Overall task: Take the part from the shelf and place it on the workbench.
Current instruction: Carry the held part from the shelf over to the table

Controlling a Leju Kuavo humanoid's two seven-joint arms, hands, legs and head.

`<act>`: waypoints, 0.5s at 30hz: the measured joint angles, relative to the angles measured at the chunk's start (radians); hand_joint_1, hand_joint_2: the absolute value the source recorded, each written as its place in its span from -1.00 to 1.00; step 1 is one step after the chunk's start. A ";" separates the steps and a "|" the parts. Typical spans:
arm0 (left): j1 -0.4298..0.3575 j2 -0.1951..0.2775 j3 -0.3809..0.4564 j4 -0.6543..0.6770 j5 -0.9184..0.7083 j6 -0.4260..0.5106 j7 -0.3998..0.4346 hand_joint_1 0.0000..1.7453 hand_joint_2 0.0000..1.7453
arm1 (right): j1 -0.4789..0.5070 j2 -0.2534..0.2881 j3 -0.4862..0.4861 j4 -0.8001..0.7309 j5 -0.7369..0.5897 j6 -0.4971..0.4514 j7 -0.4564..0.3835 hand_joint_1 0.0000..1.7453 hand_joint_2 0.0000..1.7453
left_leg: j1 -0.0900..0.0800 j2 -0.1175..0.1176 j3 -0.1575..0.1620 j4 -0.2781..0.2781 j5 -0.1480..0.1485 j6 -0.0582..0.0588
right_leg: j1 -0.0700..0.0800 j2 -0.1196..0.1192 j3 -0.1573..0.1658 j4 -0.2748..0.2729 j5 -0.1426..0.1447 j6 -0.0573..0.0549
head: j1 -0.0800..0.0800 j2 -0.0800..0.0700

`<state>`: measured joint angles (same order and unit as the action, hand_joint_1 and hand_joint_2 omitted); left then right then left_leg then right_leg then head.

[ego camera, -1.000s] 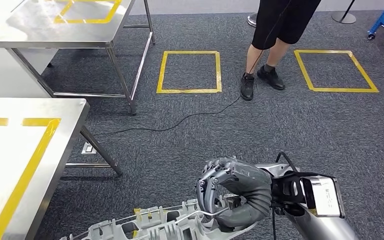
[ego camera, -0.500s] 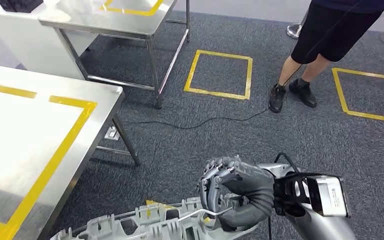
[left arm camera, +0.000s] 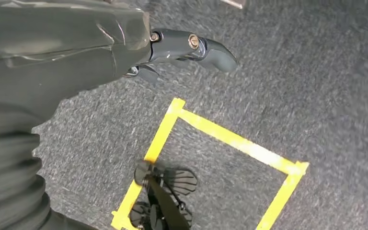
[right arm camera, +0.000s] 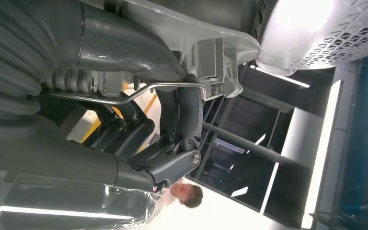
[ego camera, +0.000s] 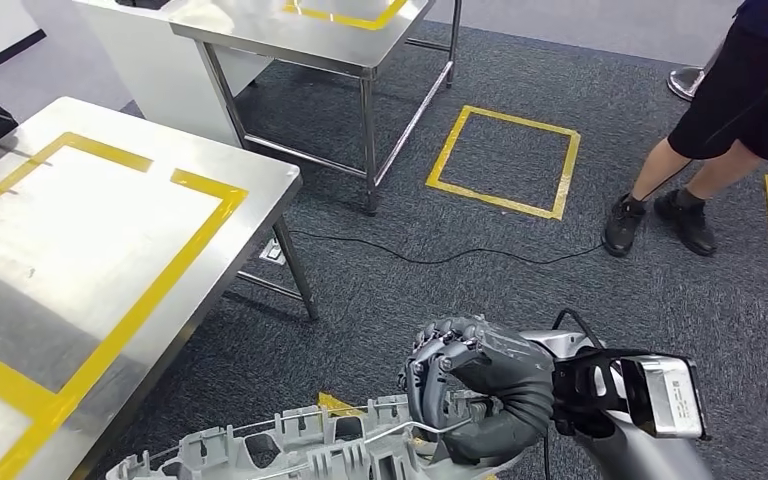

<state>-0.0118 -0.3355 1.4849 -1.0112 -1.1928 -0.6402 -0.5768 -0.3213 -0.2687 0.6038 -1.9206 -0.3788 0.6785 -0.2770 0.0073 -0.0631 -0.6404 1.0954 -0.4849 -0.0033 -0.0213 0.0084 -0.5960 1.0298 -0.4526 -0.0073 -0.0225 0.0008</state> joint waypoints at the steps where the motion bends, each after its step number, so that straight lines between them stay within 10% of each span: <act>1: -0.001 0.001 0.000 0.000 -0.001 -0.001 -0.001 -1.00 1.00 | 0.000 0.001 -0.002 0.000 -0.001 0.002 0.000 1.00 1.00 | -0.001 0.028 -0.032 0.063 -0.030 -0.003 | 0.003 -0.010 0.002 0.000 -0.002 -0.005 | -0.003 0.000; 3: -0.003 0.002 0.000 0.000 -0.002 -0.003 -0.001 -1.00 1.00 | 0.001 0.001 -0.005 0.000 -0.002 0.005 -0.001 1.00 1.00 | 0.001 0.053 -0.101 0.195 -0.080 -0.005 | 0.009 -0.034 0.003 0.000 -0.007 -0.012 | -0.004 0.000; 5: -0.003 0.002 0.001 0.000 -0.003 -0.006 -0.002 -1.00 1.00 | 0.001 0.002 -0.005 0.001 -0.003 0.005 -0.001 1.00 1.00 | 0.001 0.059 -0.113 0.210 -0.066 -0.002 | 0.015 -0.058 0.005 0.000 -0.011 -0.015 | -0.004 0.000; 10: -0.004 0.005 0.001 -0.002 -0.004 -0.006 -0.005 -1.00 1.00 | 0.000 0.006 -0.007 0.001 -0.004 0.006 -0.001 1.00 1.00 | -0.024 0.137 0.027 -0.059 0.034 0.036 | 0.028 -0.117 0.023 -0.002 -0.025 -0.010 | -0.003 0.000; 13: -0.003 0.007 0.004 -0.005 -0.004 -0.008 -0.006 -1.00 1.00 | -0.002 0.010 -0.009 0.000 -0.004 0.007 -0.001 1.00 1.00 | -0.025 0.108 0.036 -0.079 0.039 0.044 | 0.027 -0.138 0.030 -0.006 -0.030 0.002 | -0.003 0.000; 15: -0.003 0.006 0.007 -0.008 -0.003 -0.010 -0.006 -1.00 1.00 | -0.005 0.011 -0.010 0.000 -0.004 0.008 -0.002 1.00 1.00 | -0.015 0.083 0.056 -0.102 0.053 0.051 | 0.025 -0.091 0.015 0.036 -0.052 0.005 | 0.000 0.000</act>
<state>-0.0144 -0.3294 1.4921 -1.0191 -1.1962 -0.6506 -0.5829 -0.3261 -0.2574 0.5938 -1.9210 -0.3833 0.6861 -0.2790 -0.0082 0.0197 -0.5841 0.9934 -0.4315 0.0475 0.0035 -0.0828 -0.5807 1.0656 -0.5043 -0.0019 -0.0228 0.0008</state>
